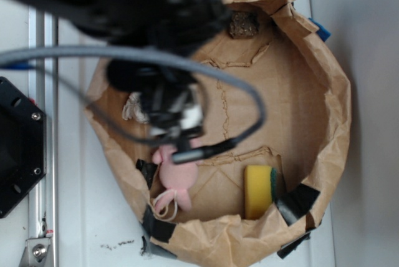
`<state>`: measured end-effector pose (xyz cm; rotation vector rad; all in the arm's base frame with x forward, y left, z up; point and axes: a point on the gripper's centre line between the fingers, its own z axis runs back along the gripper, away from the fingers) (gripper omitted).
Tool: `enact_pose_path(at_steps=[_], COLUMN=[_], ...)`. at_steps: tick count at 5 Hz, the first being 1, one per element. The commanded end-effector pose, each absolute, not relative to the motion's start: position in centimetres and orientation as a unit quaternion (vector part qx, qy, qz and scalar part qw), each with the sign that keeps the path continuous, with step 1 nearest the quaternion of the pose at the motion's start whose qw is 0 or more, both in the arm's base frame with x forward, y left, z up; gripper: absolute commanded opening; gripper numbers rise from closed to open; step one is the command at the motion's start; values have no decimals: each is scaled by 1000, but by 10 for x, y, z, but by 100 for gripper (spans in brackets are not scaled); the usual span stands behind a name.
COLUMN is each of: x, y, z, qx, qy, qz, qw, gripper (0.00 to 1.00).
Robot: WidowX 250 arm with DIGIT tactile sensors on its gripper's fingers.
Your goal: Grab the rock.
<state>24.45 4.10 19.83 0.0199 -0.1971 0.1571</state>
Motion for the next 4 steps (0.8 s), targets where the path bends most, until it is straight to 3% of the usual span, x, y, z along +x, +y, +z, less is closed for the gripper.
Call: enact_pose_path(at_steps=[1, 3, 4], x=[267, 267, 255], y=[45, 45, 48], z=[202, 202, 177], qx=[16, 16, 38], qy=[-121, -121, -88], qz=[83, 83, 132], qw=[989, 989, 987], gripper=[100, 100, 100])
